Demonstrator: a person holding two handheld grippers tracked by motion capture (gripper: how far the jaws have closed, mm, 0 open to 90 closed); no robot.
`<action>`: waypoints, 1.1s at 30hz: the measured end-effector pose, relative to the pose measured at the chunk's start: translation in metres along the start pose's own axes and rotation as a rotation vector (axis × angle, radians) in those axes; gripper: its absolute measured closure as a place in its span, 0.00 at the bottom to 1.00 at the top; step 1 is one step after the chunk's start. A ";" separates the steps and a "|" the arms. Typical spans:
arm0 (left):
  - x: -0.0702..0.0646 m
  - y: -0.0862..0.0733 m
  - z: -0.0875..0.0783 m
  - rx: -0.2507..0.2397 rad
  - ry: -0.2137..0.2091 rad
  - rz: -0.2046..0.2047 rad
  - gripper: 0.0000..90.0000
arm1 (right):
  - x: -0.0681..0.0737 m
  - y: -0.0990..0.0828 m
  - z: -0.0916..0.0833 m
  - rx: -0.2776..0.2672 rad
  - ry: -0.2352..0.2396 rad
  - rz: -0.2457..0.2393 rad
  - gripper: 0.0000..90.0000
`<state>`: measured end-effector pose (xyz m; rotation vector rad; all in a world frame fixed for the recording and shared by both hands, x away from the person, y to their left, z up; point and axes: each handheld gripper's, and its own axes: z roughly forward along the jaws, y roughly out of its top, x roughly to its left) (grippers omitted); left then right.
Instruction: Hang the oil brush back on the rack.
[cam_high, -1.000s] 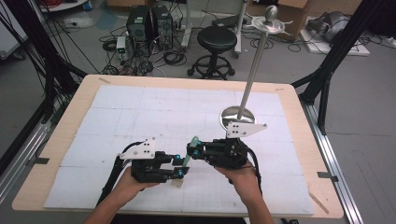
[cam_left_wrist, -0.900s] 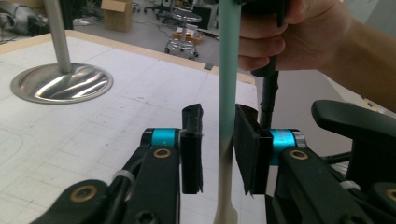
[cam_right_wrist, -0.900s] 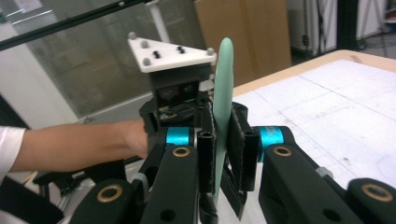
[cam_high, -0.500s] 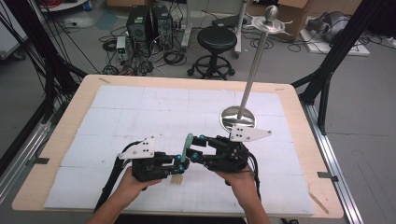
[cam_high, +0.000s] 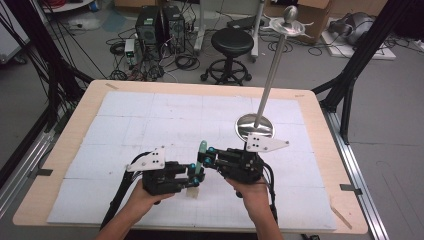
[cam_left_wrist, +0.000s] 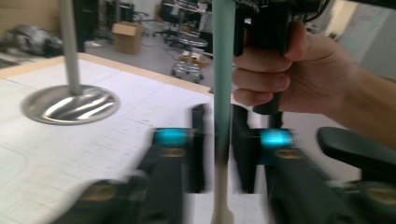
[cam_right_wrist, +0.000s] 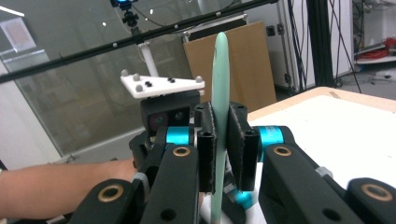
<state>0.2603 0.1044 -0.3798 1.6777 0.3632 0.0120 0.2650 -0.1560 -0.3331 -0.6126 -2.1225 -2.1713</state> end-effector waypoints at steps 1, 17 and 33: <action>0.002 0.000 -0.001 0.015 0.008 -0.010 0.55 | -0.002 0.001 -0.002 -0.005 -0.003 0.004 0.92; 0.022 -0.005 -0.057 -0.012 0.239 -0.031 0.23 | -0.025 0.059 -0.039 0.013 -0.216 -0.050 0.92; 0.031 -0.009 -0.082 -0.010 0.290 -0.005 0.22 | -0.063 0.120 -0.078 0.046 -0.257 -0.055 0.91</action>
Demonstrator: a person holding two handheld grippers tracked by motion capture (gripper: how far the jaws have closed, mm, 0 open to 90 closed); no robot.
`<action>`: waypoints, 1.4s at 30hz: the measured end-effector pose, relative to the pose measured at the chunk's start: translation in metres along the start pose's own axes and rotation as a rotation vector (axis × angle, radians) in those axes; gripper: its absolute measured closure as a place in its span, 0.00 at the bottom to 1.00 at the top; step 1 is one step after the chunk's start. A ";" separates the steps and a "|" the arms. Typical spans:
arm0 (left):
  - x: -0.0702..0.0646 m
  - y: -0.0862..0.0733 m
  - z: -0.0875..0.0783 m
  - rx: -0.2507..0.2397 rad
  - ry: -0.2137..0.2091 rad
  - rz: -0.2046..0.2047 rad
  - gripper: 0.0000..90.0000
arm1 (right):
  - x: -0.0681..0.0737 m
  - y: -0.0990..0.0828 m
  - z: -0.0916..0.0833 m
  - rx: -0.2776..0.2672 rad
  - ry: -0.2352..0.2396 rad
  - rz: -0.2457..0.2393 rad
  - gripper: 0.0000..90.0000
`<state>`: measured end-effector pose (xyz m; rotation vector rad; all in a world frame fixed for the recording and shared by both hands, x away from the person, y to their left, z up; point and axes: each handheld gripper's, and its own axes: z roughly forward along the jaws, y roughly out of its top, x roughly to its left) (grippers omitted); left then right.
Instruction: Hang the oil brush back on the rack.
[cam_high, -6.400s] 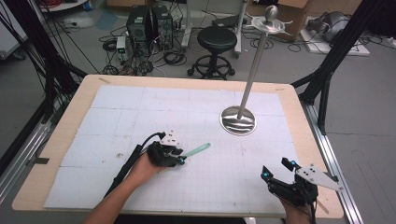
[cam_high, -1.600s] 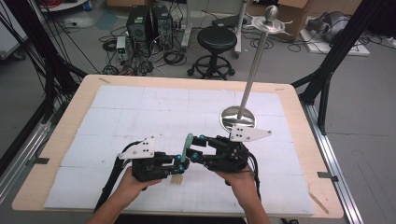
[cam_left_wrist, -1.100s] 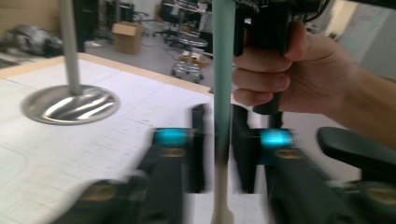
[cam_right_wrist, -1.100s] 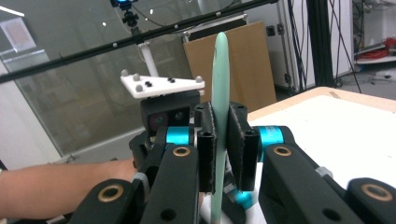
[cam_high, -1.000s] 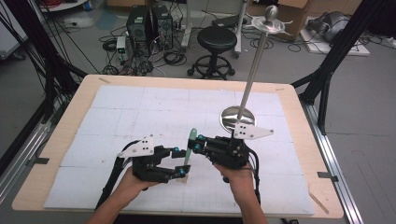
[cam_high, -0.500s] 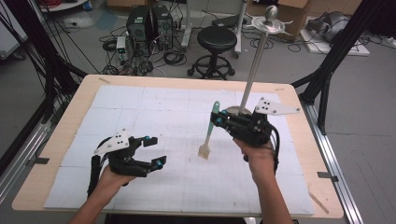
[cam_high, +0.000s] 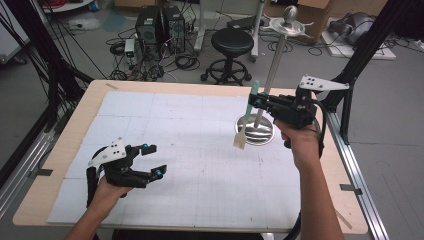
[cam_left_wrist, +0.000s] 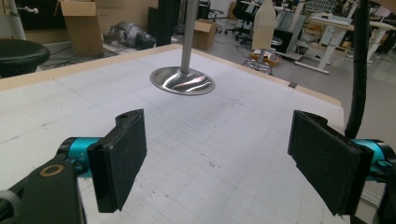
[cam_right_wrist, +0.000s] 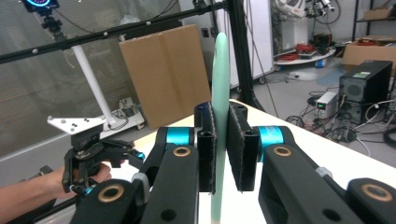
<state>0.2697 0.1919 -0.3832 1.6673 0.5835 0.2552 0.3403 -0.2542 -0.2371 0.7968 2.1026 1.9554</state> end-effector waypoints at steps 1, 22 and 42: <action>0.001 0.000 -0.001 -0.003 0.003 0.003 0.22 | -0.003 0.003 -0.002 -0.001 -0.005 -0.006 0.91; 0.005 0.000 -0.002 -0.001 0.017 0.010 0.22 | -0.040 0.061 -0.017 -0.038 -0.041 -0.022 0.91; 0.005 0.004 -0.006 0.000 0.034 0.014 0.23 | -0.060 0.072 -0.023 -0.071 -0.057 -0.003 0.91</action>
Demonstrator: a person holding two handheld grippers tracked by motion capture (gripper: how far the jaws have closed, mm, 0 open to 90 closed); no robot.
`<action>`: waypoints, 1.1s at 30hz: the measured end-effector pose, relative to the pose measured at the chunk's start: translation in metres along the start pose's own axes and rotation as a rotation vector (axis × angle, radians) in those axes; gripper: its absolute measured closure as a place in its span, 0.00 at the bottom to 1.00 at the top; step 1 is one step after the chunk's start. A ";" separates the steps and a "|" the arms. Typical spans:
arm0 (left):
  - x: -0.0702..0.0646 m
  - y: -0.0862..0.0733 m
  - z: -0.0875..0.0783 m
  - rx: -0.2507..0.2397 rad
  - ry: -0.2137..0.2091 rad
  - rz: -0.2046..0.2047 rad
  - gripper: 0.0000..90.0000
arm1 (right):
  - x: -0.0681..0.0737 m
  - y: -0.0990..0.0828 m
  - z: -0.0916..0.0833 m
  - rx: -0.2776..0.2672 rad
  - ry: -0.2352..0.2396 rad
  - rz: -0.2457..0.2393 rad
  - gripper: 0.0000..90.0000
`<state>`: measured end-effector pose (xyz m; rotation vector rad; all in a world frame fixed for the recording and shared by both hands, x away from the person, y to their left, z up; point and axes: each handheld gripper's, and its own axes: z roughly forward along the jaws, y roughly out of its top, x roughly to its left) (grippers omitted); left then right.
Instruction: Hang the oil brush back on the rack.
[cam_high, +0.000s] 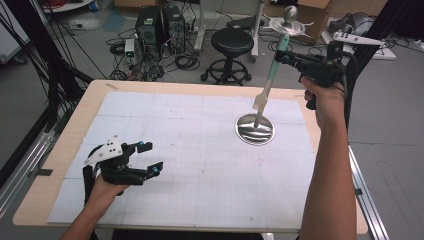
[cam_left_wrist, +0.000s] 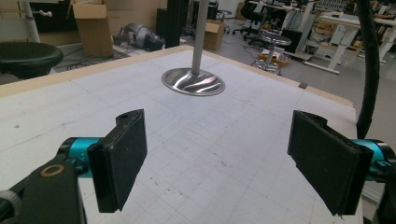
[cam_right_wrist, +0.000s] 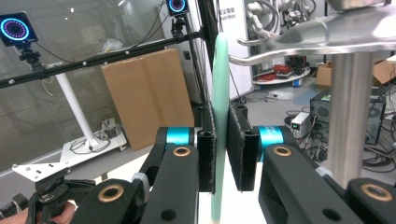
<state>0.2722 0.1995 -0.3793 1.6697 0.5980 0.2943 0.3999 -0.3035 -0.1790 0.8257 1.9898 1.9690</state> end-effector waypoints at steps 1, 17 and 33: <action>0.001 0.001 -0.001 0.001 0.001 0.004 0.23 | -0.001 0.000 0.000 -0.001 0.002 0.006 0.91; 0.002 0.003 -0.004 -0.014 0.009 0.001 0.23 | -0.005 -0.008 0.001 -0.008 -0.038 0.025 0.72; 0.017 -0.007 -0.011 -0.066 0.071 -0.019 0.20 | 0.043 -0.102 -0.067 0.011 -0.382 -0.048 0.20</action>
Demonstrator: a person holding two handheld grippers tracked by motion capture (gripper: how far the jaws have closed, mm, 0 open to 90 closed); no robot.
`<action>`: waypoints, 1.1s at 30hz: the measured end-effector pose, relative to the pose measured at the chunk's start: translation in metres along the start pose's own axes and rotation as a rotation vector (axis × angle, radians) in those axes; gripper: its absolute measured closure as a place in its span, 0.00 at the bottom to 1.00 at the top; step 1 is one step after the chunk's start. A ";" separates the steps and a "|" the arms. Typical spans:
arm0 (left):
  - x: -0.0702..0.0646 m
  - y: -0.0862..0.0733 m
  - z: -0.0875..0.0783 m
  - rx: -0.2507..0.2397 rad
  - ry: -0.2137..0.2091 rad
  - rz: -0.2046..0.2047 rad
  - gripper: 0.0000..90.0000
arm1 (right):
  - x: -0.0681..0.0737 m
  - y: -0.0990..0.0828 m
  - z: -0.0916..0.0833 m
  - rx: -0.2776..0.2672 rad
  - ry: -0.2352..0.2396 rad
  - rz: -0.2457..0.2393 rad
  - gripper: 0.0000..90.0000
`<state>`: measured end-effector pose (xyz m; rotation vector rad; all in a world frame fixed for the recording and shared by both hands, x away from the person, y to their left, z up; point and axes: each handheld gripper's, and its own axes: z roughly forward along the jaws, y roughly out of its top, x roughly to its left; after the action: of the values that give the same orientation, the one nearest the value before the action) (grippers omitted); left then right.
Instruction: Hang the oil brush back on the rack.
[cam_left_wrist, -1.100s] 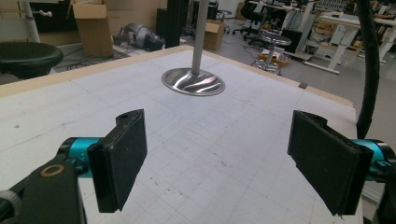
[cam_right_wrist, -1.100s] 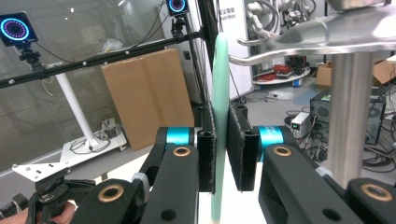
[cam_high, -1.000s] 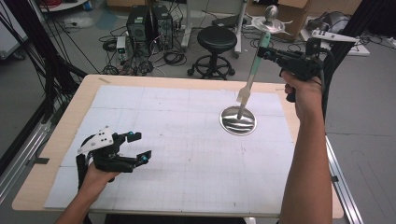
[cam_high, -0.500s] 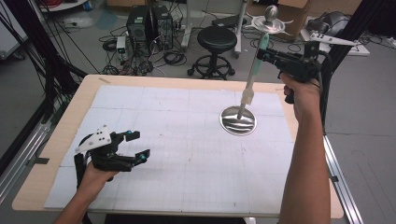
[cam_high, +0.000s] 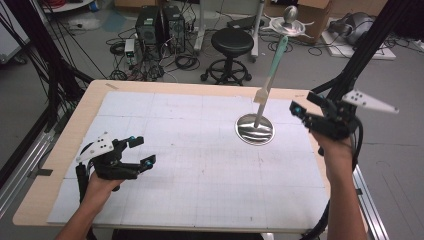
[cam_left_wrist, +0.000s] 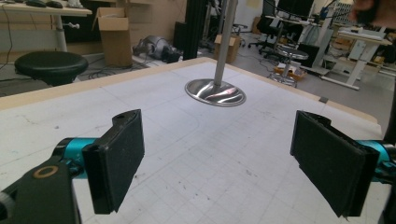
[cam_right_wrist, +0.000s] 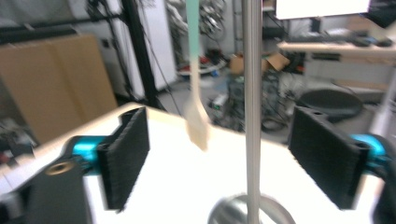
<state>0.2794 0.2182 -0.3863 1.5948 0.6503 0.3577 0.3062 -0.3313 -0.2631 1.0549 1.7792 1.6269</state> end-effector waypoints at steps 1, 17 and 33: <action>0.000 -0.001 -0.001 -0.006 0.000 -0.003 0.20 | 0.006 -0.012 -0.006 0.014 -0.010 -0.018 0.20; -0.002 -0.017 -0.013 -0.029 0.031 -0.018 0.21 | 0.064 -0.140 -0.045 0.128 -0.061 -0.040 0.20; -0.010 -0.021 -0.015 -0.021 0.021 -0.009 0.22 | 0.070 -0.147 -0.053 0.142 -0.069 -0.036 0.20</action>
<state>0.2590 0.2246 -0.4036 1.5698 0.6677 0.3734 0.1939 -0.3030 -0.3897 1.1216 1.8790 1.4436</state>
